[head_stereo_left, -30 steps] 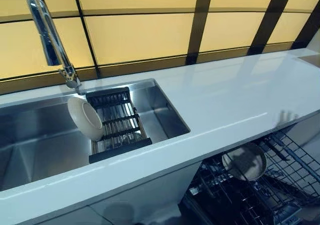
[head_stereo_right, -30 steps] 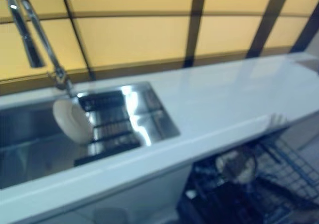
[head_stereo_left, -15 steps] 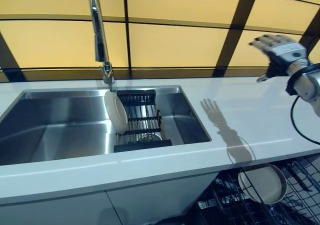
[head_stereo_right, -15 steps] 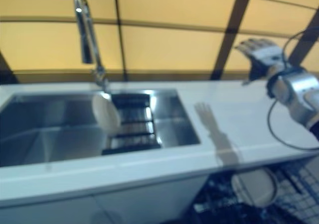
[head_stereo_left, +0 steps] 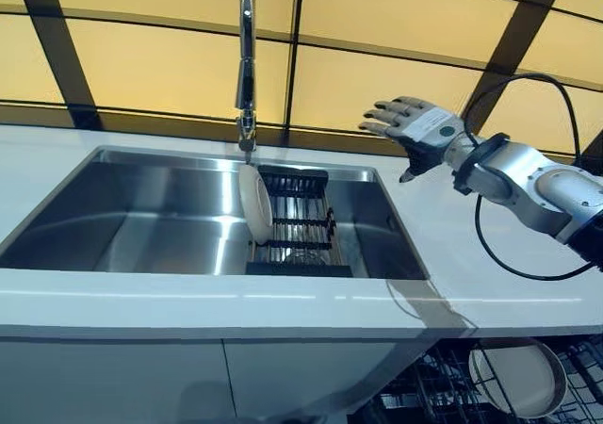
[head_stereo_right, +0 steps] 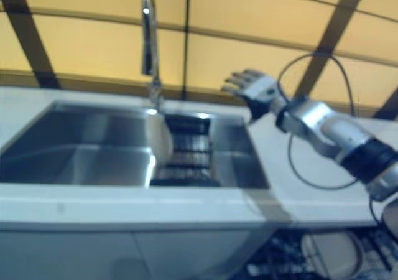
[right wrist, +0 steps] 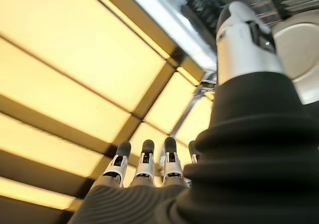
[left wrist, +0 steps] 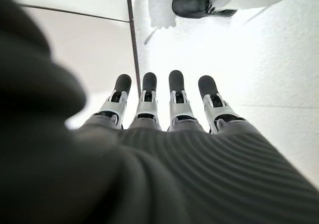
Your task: Take plates into dishwasher
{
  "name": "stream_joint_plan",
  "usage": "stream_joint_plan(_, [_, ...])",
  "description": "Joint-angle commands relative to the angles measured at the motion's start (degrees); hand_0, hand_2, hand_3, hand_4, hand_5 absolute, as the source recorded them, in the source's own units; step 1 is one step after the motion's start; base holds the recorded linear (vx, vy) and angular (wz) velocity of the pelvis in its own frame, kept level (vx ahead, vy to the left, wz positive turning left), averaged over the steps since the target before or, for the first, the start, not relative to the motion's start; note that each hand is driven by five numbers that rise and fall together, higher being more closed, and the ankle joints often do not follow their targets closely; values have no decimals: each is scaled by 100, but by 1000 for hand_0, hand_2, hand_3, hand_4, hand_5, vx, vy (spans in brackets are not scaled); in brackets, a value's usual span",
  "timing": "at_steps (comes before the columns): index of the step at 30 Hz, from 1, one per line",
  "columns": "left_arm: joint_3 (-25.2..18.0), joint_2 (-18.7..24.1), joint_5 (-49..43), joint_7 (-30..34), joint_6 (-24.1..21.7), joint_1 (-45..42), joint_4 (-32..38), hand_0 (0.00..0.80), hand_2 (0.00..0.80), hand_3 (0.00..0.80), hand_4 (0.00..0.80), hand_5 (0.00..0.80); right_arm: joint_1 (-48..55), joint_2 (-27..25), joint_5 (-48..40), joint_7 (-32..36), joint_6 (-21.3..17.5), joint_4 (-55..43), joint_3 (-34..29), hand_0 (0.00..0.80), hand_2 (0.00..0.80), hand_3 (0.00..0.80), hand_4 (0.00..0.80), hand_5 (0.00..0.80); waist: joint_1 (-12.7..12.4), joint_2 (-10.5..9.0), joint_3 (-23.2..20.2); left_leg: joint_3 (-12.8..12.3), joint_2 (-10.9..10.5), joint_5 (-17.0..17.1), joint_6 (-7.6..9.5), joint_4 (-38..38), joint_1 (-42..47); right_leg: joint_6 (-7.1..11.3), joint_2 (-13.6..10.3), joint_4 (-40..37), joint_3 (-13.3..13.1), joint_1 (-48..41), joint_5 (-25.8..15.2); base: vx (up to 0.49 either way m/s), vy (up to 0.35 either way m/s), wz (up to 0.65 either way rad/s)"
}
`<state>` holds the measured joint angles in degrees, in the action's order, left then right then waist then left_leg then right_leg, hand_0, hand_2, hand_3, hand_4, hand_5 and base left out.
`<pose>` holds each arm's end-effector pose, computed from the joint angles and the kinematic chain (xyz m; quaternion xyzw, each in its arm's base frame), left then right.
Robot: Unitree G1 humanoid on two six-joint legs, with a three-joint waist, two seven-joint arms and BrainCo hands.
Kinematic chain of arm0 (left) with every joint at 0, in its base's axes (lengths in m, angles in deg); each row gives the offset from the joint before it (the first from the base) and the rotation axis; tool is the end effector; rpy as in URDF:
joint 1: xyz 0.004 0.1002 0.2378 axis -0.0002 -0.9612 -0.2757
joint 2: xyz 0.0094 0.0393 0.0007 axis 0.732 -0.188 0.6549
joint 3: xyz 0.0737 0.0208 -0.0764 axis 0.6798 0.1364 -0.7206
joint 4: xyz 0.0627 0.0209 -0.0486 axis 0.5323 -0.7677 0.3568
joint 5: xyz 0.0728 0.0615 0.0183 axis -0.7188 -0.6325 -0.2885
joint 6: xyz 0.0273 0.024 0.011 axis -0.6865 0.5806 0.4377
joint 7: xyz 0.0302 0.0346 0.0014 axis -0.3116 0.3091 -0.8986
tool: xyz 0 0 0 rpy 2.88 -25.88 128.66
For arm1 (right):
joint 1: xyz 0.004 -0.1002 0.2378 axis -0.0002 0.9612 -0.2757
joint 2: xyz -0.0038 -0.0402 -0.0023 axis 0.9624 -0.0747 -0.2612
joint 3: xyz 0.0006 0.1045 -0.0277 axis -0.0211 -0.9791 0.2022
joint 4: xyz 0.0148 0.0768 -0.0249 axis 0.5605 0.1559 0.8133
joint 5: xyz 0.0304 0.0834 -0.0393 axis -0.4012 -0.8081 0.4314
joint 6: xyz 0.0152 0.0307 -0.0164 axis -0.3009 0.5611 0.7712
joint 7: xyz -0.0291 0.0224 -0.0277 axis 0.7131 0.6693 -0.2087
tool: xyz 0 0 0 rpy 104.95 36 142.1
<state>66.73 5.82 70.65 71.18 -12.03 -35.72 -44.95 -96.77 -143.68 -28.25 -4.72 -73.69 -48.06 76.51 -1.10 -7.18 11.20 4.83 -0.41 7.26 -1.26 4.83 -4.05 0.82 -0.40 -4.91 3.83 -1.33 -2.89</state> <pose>0.1228 0.2338 -0.0996 0.0968 0.5280 0.1253 0.8343 0.3026 -0.1980 0.3211 -0.8115 -0.3262 0.0347 0.4835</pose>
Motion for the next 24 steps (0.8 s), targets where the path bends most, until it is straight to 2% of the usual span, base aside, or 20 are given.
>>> stream_joint_plan(1, [-22,118,30,-79,-66,173,17,0,0,0,0,0,-850,2,131,128,18,18,182,0,0,0,0,0,-283,-305,-5,-102,122,-407,-196,17,285,648,-481,-9,-11,89,-305,13,-14,16])
stream_joint_plan(15, [18,173,89,-91,-51,118,64,0,0,0,0,0,-874,298,351,266,50,-27,196,0,0,0,0,0,-485,-405,162,20,118,-353,-213,17,136,634,-483,-9,193,178,-310,3,-7,6])
stream_joint_plan(24, [105,215,189,-40,-92,143,76,0,0,0,0,0,-1015,556,377,171,323,58,286,0,0,0,0,0,-637,-476,395,151,89,-258,-215,17,-98,624,-482,-9,357,337,-330,-13,-10,9])
